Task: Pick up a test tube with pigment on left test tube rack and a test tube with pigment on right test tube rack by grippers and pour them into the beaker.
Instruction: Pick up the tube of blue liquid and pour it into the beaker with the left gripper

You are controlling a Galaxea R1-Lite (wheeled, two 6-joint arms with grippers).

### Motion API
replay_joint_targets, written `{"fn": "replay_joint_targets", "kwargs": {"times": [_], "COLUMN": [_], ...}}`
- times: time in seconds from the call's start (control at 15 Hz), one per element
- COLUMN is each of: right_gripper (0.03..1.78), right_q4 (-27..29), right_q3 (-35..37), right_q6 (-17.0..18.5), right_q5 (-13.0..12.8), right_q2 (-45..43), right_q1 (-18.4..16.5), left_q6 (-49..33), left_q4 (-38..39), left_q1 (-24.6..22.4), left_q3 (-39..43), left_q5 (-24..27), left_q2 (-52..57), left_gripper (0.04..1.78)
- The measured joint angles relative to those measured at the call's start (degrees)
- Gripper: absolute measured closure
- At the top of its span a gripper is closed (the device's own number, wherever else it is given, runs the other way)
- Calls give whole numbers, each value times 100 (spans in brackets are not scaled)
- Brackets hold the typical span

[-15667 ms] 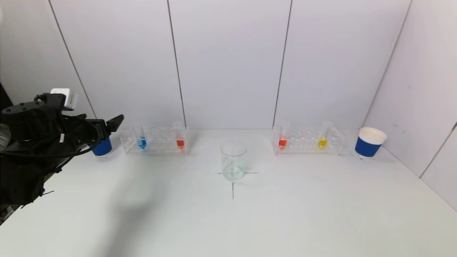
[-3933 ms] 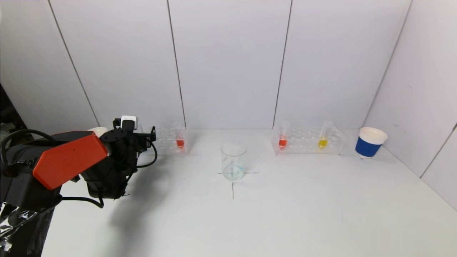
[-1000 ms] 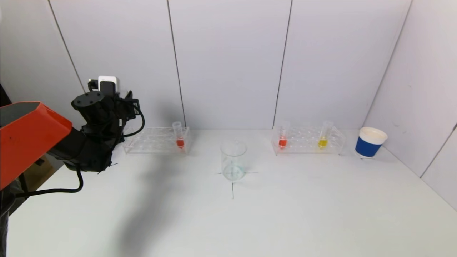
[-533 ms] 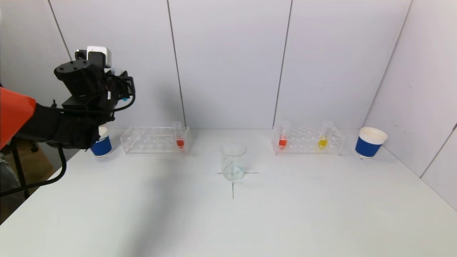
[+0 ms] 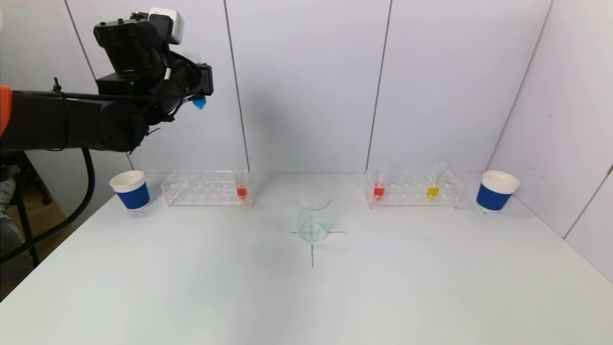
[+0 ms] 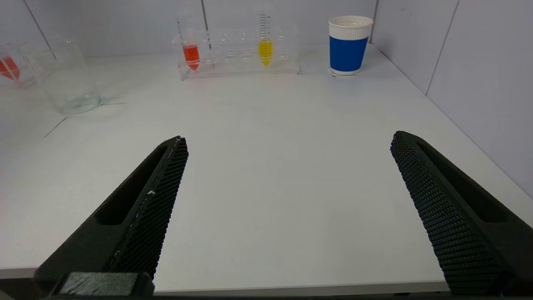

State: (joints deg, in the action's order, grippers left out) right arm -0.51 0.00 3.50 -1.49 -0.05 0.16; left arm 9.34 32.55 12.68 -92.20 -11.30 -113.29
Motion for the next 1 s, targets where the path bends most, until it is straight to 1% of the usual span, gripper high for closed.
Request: {"fn": "replay_joint_targets", "kwargs": {"times": [0.13,0.33,0.53,0.8,1.0], "right_gripper": [4,4,4,4,4], "right_q4": [0,0,0,2,0], "right_q3": [0,0,0,0,0], "right_q6": [0,0,0,-2,-2], "right_q5": [0,0,0,0,0], "right_q2": [0,0,0,0,0], "right_q1": [0,0,0,0,0], "left_q6": [-13,-11,-6,63,521], "left_q4": [-301,-483,-894,-1409,-1447], "left_q1": [167,254,265,272,276], "left_q3": [-358,-728,-1124,-1866,-2096], "left_q5": [334,1268,2103,3194,3980], "left_q2": [-162,-485,-769,-1224,-1557], "left_gripper": [135,135,135,135,135]}}
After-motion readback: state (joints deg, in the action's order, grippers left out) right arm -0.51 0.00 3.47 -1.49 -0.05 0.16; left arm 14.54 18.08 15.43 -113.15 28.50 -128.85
